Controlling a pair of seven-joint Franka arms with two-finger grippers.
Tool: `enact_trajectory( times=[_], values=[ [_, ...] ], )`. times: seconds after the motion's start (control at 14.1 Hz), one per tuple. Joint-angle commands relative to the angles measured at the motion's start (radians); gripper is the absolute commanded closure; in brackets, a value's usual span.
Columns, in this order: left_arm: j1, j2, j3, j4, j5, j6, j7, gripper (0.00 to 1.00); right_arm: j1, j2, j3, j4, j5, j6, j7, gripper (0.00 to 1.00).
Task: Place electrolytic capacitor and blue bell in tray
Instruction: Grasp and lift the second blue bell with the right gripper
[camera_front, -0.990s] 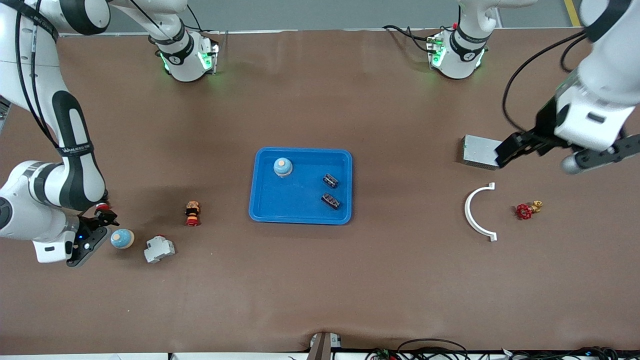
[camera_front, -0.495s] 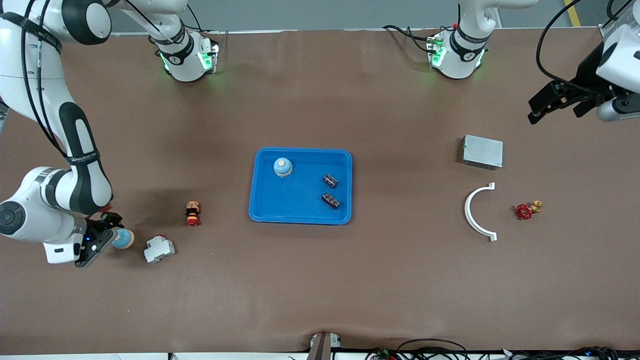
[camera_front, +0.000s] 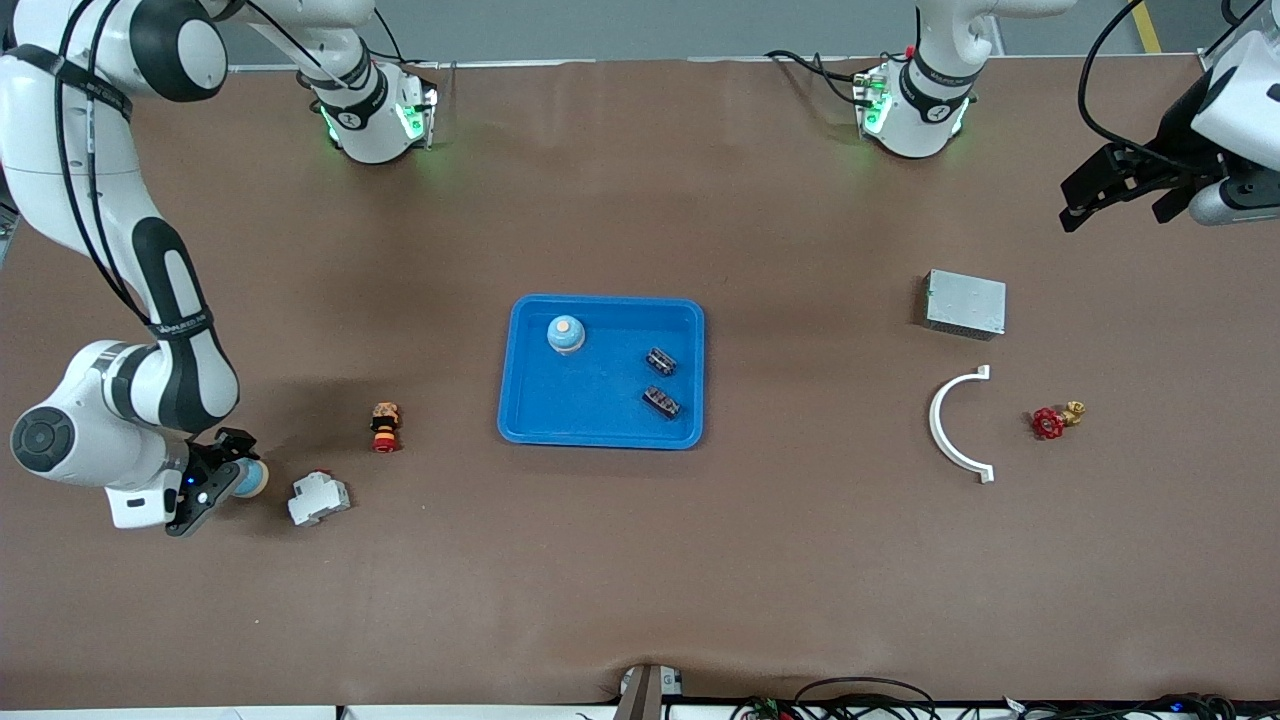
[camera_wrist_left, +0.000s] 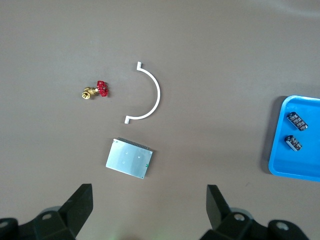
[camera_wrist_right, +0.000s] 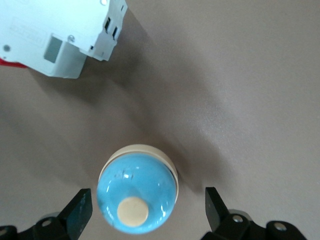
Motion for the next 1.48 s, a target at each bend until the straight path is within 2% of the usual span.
enact_trajectory(
  times=[0.0,0.14,0.21,0.28,0.42,0.49,0.57,0.71,0.78,0.92,1.13,1.34,1.41],
  values=[
    [0.009,-0.016,0.008,-0.008,-0.015,0.001,0.027,0.00,-0.012,0.002,0.017,-0.018,0.015,0.019,-0.011,0.00],
    [0.008,-0.006,0.007,-0.006,-0.015,0.014,0.027,0.00,-0.010,0.002,0.017,-0.026,0.020,0.019,-0.011,0.00],
    [0.008,0.002,0.005,-0.006,-0.015,0.021,0.025,0.00,-0.009,0.002,0.017,-0.026,0.020,0.018,-0.011,0.09],
    [0.006,0.014,0.005,-0.006,-0.015,0.027,0.025,0.00,-0.009,0.000,0.017,-0.024,0.020,0.018,-0.011,0.35],
    [0.005,0.021,0.004,-0.006,-0.015,0.027,0.027,0.00,-0.004,-0.004,0.017,-0.021,0.020,0.010,-0.006,0.69],
    [0.005,0.021,0.004,-0.006,-0.015,0.027,0.027,0.00,-0.002,-0.006,0.017,-0.023,0.020,0.006,-0.006,0.81],
    [0.005,0.019,0.004,-0.006,-0.015,0.027,0.033,0.00,-0.005,-0.007,0.019,-0.023,0.018,0.006,-0.009,0.86],
    [0.006,0.010,0.004,-0.006,-0.015,0.021,0.053,0.00,-0.004,-0.029,0.023,-0.018,0.018,-0.025,-0.006,0.92],
    [0.008,0.005,0.004,-0.006,-0.015,0.018,0.054,0.00,-0.004,-0.047,0.034,-0.012,0.020,-0.084,-0.002,0.97],
    [0.009,0.004,0.004,-0.006,-0.015,0.014,0.056,0.00,-0.002,-0.075,0.057,0.044,0.021,-0.250,0.061,0.98],
    [0.011,0.005,0.005,-0.005,-0.015,0.015,0.056,0.00,-0.001,-0.133,0.130,0.132,0.021,-0.492,0.277,0.99],
    [0.009,0.005,0.004,0.002,-0.015,0.015,0.056,0.00,0.065,-0.243,0.216,0.132,0.018,-0.597,0.631,0.99],
    [0.009,0.004,0.005,0.002,-0.015,0.012,0.056,0.00,0.111,-0.274,0.223,0.132,0.018,-0.626,0.763,0.99]
  ],
)
